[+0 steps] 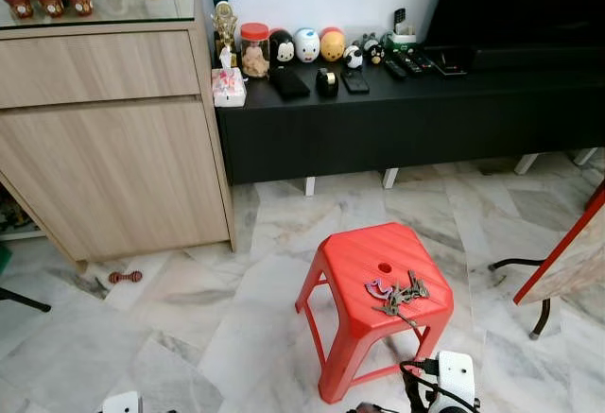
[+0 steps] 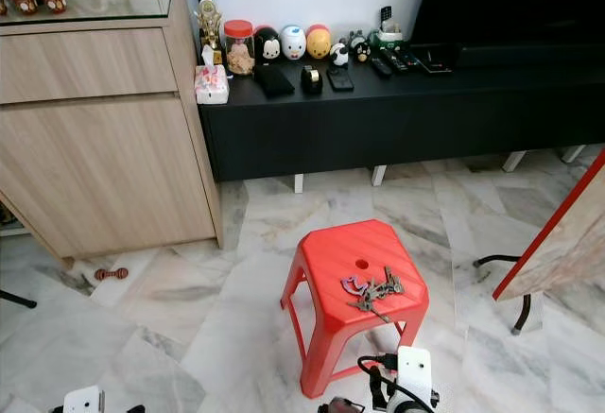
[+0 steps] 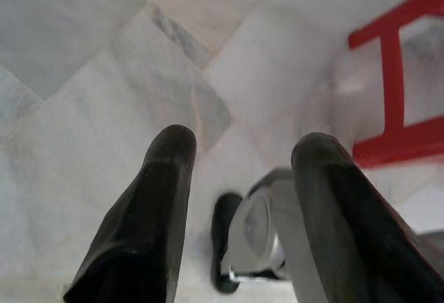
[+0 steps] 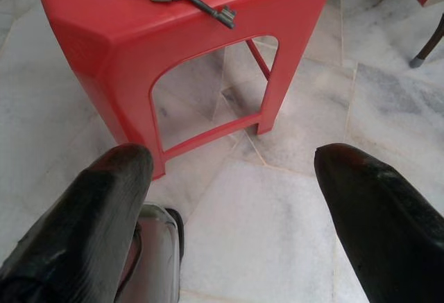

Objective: Hang keys on a hook

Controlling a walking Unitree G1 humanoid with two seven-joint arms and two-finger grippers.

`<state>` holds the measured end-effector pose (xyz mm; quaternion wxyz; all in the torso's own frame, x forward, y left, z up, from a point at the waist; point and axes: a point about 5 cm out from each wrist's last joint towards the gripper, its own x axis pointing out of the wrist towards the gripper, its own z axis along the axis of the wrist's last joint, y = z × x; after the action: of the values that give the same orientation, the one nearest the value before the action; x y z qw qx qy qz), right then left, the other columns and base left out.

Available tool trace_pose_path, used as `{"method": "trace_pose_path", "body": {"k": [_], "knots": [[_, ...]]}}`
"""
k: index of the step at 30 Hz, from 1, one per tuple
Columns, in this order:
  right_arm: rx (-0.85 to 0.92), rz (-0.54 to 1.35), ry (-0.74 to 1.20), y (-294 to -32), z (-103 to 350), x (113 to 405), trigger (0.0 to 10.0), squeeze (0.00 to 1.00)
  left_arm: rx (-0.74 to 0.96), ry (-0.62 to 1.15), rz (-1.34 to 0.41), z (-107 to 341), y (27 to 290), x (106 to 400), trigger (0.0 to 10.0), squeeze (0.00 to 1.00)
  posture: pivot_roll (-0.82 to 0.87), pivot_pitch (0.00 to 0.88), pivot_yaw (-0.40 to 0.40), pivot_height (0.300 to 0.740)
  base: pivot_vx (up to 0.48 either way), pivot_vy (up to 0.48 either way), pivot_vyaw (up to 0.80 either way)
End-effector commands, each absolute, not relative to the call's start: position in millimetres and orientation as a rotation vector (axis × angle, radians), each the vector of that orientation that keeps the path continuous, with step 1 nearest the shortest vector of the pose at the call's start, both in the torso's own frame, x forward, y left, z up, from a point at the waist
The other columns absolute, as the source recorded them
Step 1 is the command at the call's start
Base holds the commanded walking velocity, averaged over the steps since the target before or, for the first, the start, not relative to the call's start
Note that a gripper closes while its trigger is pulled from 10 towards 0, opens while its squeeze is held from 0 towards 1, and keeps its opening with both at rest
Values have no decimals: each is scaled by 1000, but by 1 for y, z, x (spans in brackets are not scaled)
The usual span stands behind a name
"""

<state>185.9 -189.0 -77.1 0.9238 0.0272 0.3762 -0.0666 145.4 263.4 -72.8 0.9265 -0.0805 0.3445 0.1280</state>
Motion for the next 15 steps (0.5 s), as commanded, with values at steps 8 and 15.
{"method": "trace_pose_path", "body": {"k": [8,15], "knots": [[59,-148,767,-193,-77,186,10000,0,-33,279,132,-5,230,254,10000,0,125,42,-76,658,0,0,0],[60,-153,767,-194,-76,186,10000,0,-38,199,85,3,227,253,10000,0,125,44,-79,658,0,0,0]]}}
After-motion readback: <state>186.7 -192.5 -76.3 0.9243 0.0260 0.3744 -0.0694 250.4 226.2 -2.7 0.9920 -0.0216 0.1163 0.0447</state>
